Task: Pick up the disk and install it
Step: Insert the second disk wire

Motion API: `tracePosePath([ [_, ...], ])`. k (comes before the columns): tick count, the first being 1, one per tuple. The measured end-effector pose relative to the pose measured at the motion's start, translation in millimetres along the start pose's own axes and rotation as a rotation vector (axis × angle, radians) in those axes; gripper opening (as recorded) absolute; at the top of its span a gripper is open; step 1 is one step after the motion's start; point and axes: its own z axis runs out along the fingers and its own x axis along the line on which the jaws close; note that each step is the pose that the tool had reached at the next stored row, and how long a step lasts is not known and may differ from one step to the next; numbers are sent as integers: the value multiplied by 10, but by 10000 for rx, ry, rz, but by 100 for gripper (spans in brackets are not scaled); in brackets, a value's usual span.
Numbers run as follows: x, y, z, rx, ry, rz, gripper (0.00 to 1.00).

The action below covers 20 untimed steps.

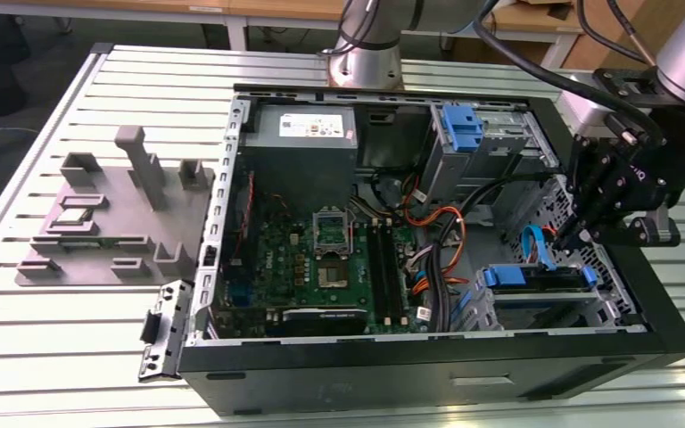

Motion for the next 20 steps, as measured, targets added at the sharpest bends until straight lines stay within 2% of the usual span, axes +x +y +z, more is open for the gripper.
tracePosePath([
  [4,0,1,0,0,6,0,16],
  [7,3,1,0,2,125,0,16],
  [10,22,1,0,3,176,1,16],
  [15,63,4,2,44,182,3,16],
  [20,111,35,5,170,176,-44,16],
])
